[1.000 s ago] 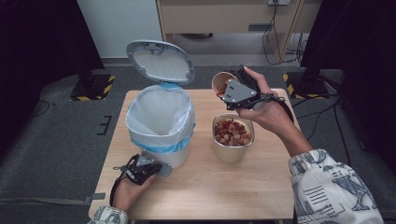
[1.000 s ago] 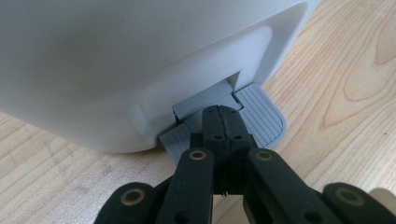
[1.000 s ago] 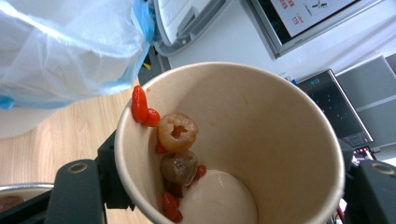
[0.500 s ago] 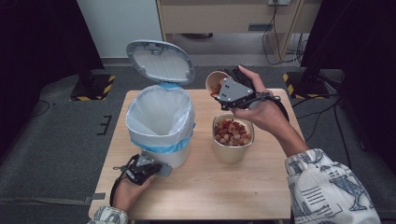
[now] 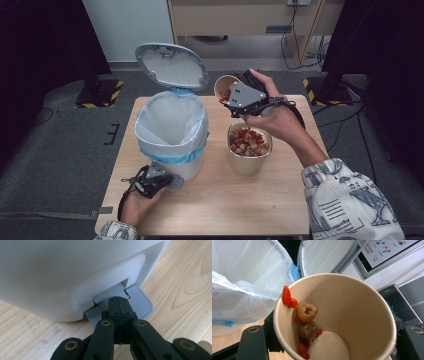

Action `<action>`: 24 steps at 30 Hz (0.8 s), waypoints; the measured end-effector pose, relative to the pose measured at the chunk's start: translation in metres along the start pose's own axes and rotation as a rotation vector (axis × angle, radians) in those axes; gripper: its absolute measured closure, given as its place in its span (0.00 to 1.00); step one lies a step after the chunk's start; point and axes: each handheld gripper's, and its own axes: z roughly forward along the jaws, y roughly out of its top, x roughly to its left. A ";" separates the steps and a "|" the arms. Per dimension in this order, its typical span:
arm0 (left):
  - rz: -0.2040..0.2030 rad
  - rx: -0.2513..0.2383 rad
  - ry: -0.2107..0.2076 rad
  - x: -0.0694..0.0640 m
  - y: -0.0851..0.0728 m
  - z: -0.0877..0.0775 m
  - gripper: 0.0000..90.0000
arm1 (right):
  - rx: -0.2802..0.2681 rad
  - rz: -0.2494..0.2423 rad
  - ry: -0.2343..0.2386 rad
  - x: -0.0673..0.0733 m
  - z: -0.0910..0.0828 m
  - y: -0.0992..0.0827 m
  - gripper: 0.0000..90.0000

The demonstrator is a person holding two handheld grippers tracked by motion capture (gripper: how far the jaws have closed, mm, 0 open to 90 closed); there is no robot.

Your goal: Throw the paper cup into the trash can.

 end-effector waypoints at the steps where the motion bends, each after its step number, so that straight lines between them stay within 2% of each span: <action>1: 0.000 0.000 0.000 0.000 0.000 0.000 1.00 | 0.001 0.000 0.001 0.000 0.000 0.001 0.31; 24: -0.001 0.000 -0.001 0.000 0.000 0.000 1.00 | -0.037 0.003 0.032 0.006 0.012 0.024 0.31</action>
